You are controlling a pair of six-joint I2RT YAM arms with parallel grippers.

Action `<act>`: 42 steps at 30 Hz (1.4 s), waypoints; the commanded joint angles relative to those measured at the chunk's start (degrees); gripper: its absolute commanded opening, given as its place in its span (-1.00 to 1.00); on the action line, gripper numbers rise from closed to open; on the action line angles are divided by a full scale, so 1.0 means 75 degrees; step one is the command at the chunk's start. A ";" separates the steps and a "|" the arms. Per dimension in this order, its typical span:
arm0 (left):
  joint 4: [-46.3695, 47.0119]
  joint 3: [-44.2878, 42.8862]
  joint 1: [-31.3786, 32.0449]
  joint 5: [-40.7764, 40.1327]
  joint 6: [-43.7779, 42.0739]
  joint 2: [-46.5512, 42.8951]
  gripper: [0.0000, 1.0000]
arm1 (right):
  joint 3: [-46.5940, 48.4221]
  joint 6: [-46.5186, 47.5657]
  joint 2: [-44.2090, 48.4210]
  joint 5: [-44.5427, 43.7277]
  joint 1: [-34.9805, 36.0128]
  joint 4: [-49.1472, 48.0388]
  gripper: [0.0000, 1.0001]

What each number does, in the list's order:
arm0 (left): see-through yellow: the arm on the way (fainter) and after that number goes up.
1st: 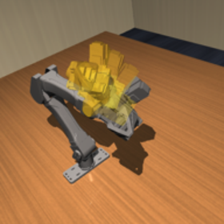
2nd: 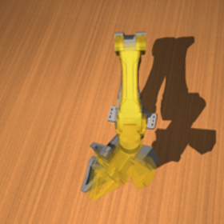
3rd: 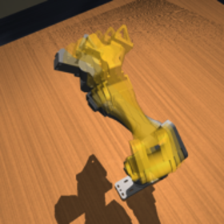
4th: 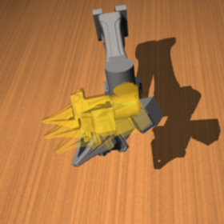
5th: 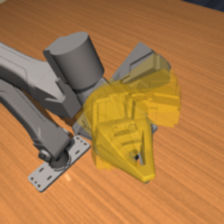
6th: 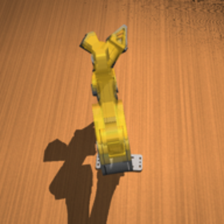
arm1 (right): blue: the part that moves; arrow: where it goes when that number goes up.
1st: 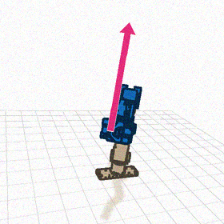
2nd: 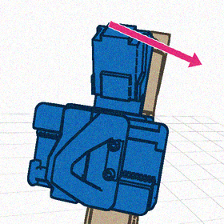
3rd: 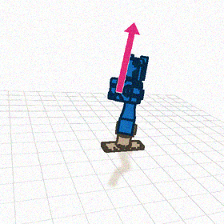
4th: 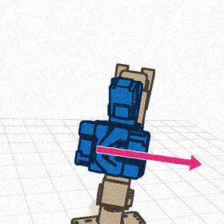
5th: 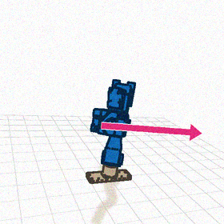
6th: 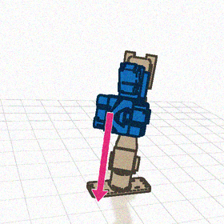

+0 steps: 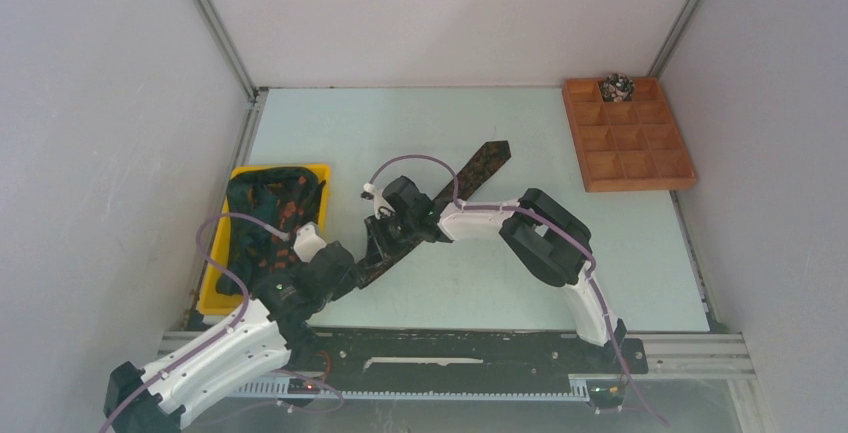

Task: Roll the ties
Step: Roll the tie at the center of the board.

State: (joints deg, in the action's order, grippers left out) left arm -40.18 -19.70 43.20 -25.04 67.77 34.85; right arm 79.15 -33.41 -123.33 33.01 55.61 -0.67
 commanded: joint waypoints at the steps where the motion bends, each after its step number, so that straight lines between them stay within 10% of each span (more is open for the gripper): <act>1: 0.0244 0.0140 -0.0041 -0.0290 0.0502 -0.0129 0.14 | -0.0134 0.0120 -0.0146 0.0057 -0.0034 -0.0127 -0.56; 30: 0.2017 0.1428 -0.0053 -0.0154 0.1451 0.0419 0.10 | -0.0129 0.0117 -0.0254 0.0227 -0.0068 -0.0190 -0.60; 42: 0.2220 0.1500 -0.0052 -0.0402 0.1070 0.0370 -0.53 | -0.0134 0.0119 -0.0260 0.0262 -0.0074 -0.0232 -0.60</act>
State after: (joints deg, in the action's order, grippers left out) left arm -21.63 -9.43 43.11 -26.04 77.52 36.73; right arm 78.70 -33.39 -124.20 33.71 54.30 -2.37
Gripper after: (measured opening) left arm 0.285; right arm 0.200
